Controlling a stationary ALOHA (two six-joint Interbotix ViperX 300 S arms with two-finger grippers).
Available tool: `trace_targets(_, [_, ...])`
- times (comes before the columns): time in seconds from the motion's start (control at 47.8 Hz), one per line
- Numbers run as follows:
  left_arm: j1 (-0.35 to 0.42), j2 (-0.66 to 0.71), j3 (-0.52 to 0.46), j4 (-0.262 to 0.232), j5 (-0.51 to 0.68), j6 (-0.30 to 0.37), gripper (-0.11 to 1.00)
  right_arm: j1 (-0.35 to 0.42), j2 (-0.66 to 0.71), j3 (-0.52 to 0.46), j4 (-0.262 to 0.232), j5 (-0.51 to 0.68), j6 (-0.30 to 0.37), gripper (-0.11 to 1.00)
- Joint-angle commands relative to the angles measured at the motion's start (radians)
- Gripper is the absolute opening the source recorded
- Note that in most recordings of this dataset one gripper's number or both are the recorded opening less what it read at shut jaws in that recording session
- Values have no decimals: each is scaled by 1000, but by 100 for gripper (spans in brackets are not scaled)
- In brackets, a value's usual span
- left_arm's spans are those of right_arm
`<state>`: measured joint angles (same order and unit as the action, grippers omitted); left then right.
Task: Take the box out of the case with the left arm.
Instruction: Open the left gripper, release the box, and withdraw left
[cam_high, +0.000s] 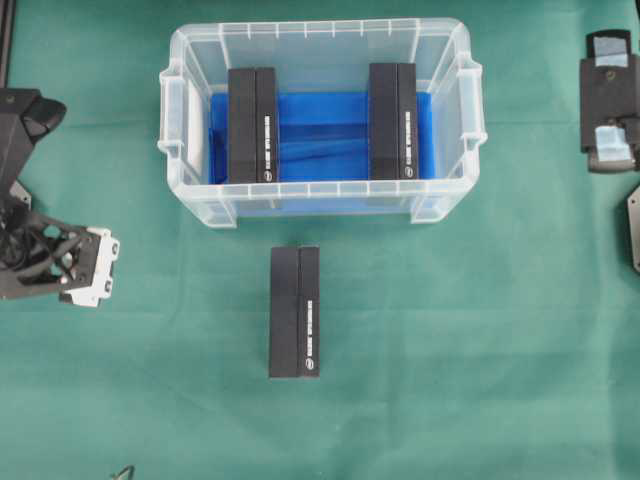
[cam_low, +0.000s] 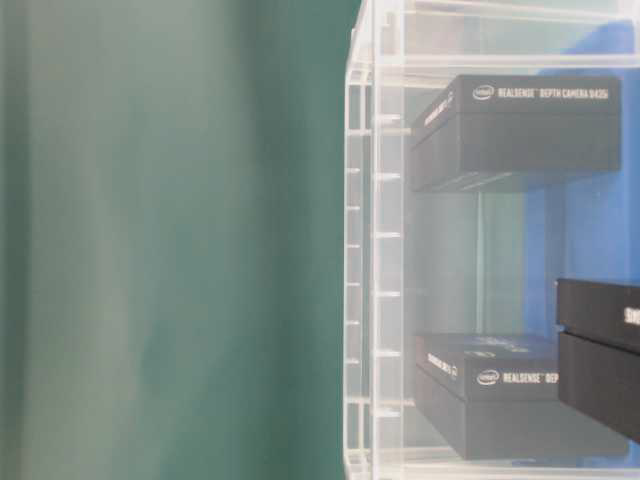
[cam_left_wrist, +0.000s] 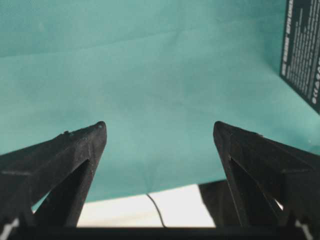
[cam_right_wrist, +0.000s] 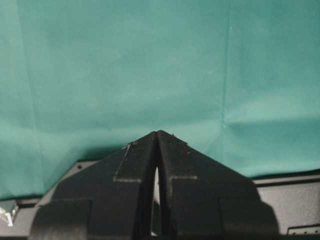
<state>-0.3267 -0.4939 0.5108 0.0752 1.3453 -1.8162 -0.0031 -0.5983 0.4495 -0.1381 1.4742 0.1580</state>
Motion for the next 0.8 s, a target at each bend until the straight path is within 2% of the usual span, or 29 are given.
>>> trace_targets(0.0, [26,-12,-8,11,32,5,89,2,0,-11,-2,-5,-2,3])
trace_targets(0.084, [67,-26,-2,12,58,31,89,2,0,-12,-2,-5,-2,3])
trace_targets(0.167, [124,-41,2,14,60,89,90,2,0,-11,-2,-5,-2,3])
trace_targets(0.586, [520,-52,-18,5,60,505,90,2,0,-11,-2,-5,-2,3])
trace_targets(0.775, [643,-43,-26,-2,60,601,89,2,0,-11,-3,-5,-2,3])
